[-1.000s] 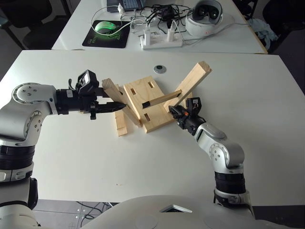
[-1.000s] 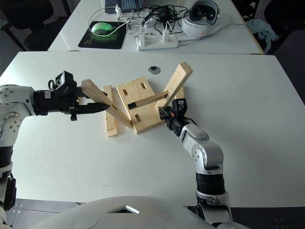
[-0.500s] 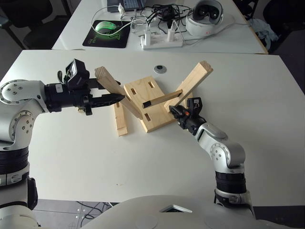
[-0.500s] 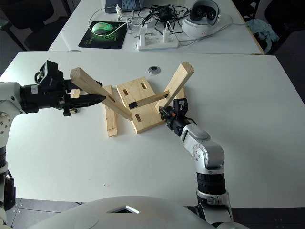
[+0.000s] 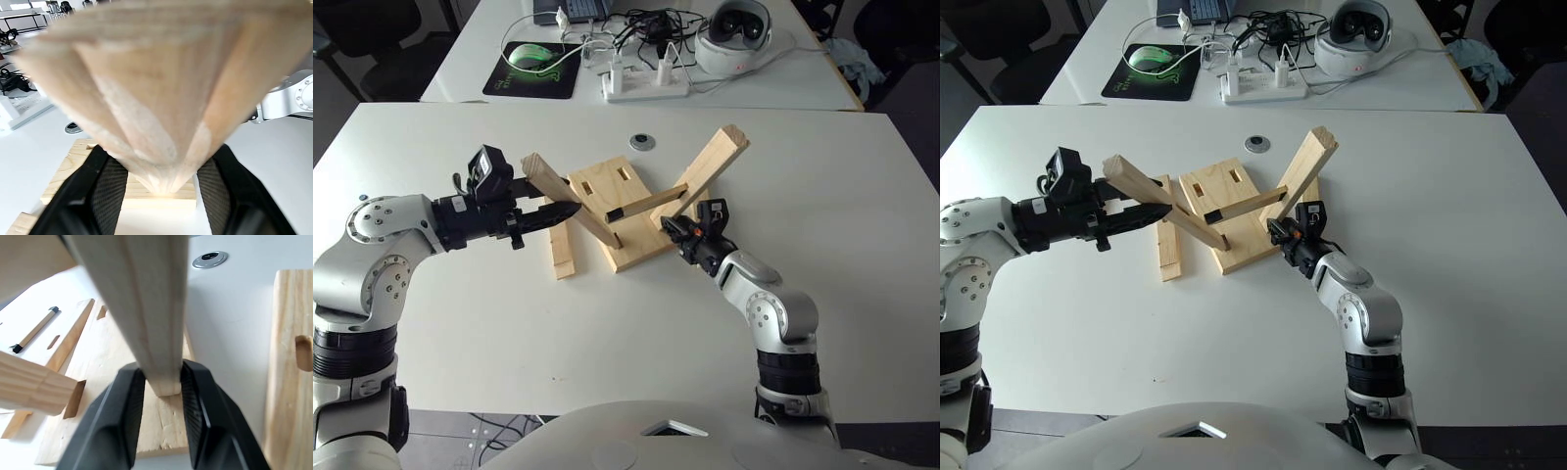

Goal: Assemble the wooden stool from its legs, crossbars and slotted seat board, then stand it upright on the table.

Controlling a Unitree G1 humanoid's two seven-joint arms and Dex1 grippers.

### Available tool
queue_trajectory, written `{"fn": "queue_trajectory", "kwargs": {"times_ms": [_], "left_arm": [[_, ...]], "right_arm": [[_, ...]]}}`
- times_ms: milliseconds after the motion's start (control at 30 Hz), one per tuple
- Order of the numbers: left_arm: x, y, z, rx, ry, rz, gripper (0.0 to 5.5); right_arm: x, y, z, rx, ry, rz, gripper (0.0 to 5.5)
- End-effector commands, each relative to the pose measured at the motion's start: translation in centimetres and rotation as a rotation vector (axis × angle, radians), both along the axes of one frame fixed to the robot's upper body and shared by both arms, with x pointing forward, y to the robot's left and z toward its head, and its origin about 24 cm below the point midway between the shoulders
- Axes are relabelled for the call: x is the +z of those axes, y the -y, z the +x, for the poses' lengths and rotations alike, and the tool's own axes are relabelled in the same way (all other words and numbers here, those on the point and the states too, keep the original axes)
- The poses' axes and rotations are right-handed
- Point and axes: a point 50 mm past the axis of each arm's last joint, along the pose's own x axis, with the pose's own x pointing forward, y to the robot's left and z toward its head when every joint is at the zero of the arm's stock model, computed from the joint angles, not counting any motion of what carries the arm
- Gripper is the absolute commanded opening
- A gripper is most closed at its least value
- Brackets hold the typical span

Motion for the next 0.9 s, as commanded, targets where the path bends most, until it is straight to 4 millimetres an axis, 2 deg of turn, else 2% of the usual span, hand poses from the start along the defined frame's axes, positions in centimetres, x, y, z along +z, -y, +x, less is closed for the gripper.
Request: {"fn": "queue_trajectory", "kwargs": {"times_ms": [33, 200, 367, 567, 900], "left_arm": [[-0.7, 0.2, -0.1, 0.029, -0.004, 0.028, 2.03], [-1.7, 0.6, -0.8, 0.017, -0.053, 0.091, 2.03], [-1.5, 0.7, -1.2, 0.001, -0.067, 0.116, 2.03], [-0.6, 0.3, -0.9, 0.007, -0.058, 0.130, 2.03], [2.1, 0.8, -0.4, -0.036, -0.030, 0.109, 2.03]], "right_arm": [[-1.2, 0.0, -0.5, 0.008, -0.079, -0.012, 1.03], [-1.2, -0.1, -0.6, 0.011, -0.082, -0.011, 1.03], [-1.2, -0.1, -0.6, 0.005, -0.081, -0.009, 1.03], [-1.3, -0.1, -0.7, -0.004, -0.082, -0.006, 1.03], [-1.4, -0.2, -0.8, -0.028, -0.081, 0.002, 1.02]]}}
